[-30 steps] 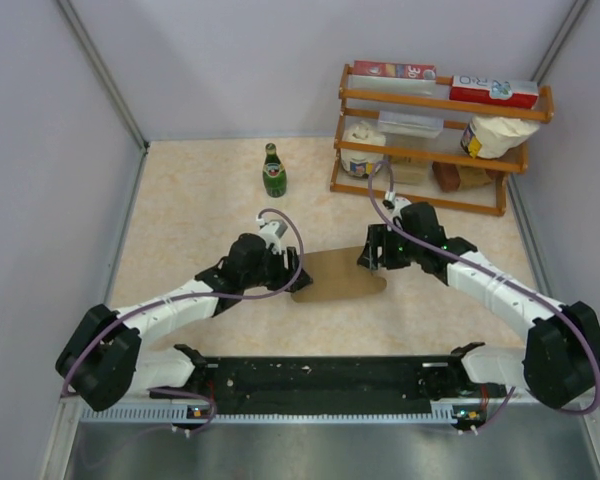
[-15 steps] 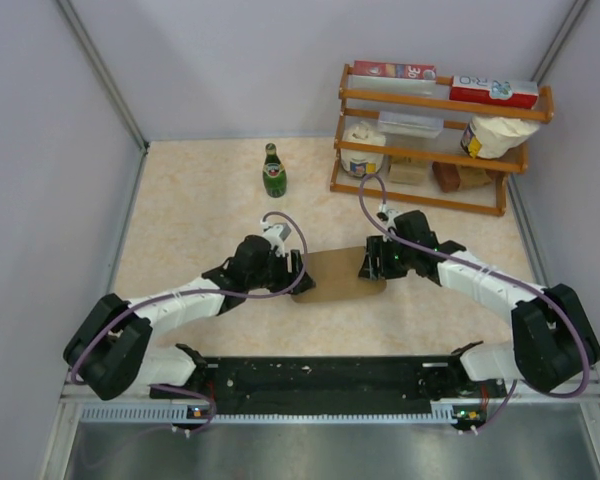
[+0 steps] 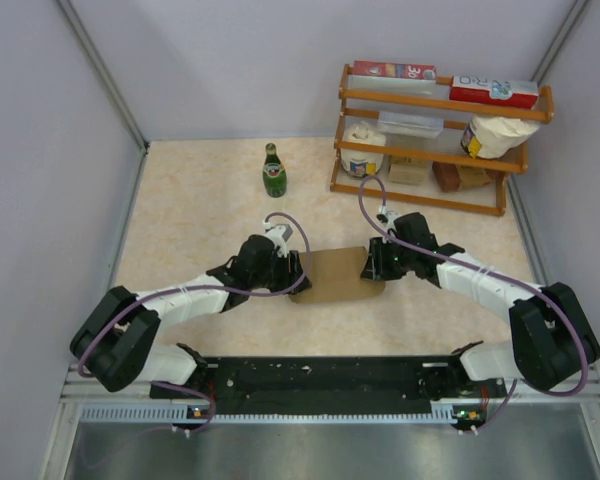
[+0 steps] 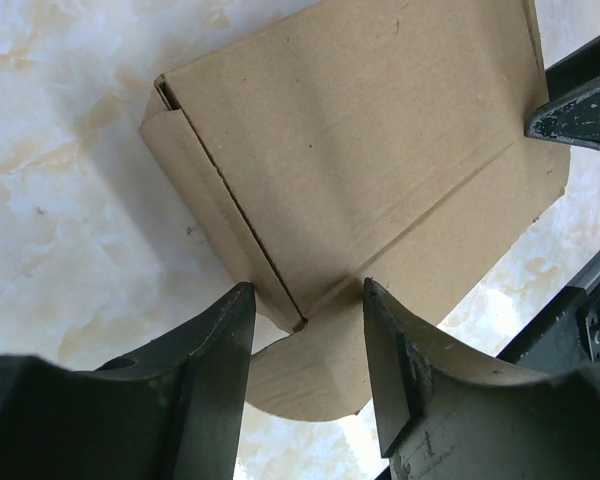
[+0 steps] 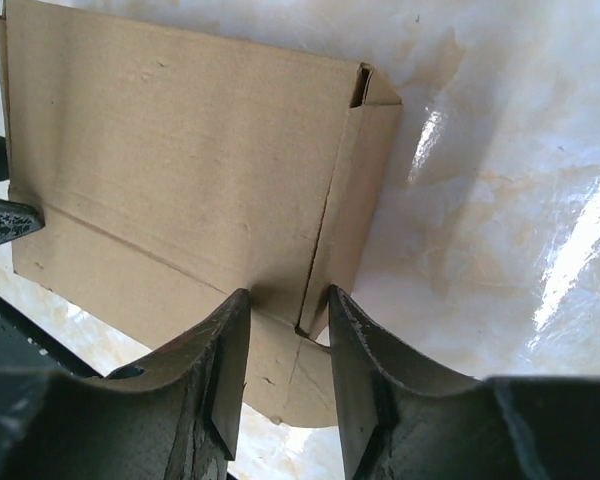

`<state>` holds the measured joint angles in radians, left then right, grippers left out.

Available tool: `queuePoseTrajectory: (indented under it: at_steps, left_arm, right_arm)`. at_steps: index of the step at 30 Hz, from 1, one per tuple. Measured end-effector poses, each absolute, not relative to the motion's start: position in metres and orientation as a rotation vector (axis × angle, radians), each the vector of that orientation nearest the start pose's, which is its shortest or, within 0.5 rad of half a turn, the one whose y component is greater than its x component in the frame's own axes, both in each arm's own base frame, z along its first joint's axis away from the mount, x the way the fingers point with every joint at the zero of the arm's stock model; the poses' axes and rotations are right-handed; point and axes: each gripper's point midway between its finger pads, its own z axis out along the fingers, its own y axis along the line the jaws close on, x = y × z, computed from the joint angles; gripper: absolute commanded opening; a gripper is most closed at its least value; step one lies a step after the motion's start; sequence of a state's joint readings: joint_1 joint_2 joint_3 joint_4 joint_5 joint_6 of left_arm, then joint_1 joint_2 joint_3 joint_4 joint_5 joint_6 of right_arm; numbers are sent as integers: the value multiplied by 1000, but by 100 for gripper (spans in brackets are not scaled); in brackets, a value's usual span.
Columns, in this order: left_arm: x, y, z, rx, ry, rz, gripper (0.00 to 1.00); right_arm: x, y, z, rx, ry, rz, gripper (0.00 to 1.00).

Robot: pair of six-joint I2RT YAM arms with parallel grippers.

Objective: Fold the paper box

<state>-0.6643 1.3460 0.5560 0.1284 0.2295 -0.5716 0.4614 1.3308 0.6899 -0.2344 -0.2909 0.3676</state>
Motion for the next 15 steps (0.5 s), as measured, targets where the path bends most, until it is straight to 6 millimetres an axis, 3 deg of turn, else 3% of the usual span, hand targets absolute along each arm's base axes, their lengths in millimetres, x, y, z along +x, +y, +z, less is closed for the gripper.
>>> queuePoseTrajectory:
  at_steps: [7, 13, 15]
  left_arm:
    - [236, -260, 63, 249, 2362, -872, 48]
    - [240, -257, 64, 249, 2370, -833, 49]
    - [244, -254, 67, 239, 2361, -803, 52]
  right_arm:
    - [251, 197, 62, -249, 2516, 708, 33]
    - [253, 193, 65, -237, 2503, 676, 42]
    - [256, 188, 73, -223, 2474, 645, 65]
